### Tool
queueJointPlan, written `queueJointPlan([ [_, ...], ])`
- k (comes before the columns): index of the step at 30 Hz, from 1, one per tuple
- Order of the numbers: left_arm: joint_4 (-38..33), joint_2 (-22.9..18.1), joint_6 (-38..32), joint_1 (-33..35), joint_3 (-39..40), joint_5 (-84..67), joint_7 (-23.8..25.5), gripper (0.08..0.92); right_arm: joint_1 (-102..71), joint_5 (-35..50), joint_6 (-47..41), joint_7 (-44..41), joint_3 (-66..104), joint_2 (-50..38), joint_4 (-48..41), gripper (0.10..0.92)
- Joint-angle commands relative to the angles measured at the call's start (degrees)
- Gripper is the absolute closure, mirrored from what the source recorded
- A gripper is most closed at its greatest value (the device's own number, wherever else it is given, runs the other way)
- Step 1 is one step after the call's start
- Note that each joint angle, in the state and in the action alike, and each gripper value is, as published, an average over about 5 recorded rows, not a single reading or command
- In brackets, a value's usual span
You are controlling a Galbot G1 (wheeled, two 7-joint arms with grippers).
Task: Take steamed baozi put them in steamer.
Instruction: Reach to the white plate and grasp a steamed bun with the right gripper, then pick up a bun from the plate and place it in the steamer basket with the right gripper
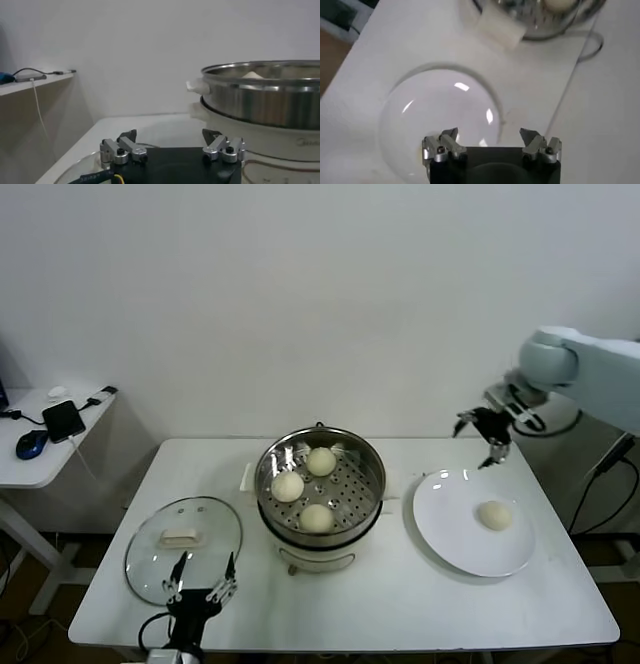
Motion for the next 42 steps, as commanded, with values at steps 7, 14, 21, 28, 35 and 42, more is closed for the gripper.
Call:
queueJointPlan([
  [7, 0.6, -0.7, 0.4, -0.1, -1.2, -0.1, -0.1, 0.177, -29.5, -8.9, -3.5, -2.9, 21.3, 0.4, -21.5, 0.203],
  [14, 1.5, -1.1, 0.5, -0.2, -1.4, -0.1, -0.1, 0.177, -33.4, -11.2, -3.4, -0.7, 26.2, 4.4, -26.3, 0.203],
  [21, 2.0, -0.9, 0.6, -0.7, -1.4, -0.3, 0.0, 0.177, -35.4, -12.2, -3.3, 1.5, 29.4, 7.2, -28.6, 0.203],
  [28, 2.1, -0.7, 0.7, -0.5, -1.4, -0.4, 0.0, 0.177, -35.7, -12.8, -3.6, 2.0, 29.7, 8.0, -28.4, 0.203],
  [35, 1.6, -0.6, 0.6, -0.2, -1.4, -0.5, -0.1, 0.177, -28.5, -10.2, -5.5, 0.4, 22.6, 5.0, -21.4, 0.302],
  [42, 0.6, -0.6, 0.7, 0.2, -1.0, -0.3, 0.0, 0.177, -4.6, 7.7, -11.2, 0.8, -0.3, 3.3, -6.7, 0.353],
])
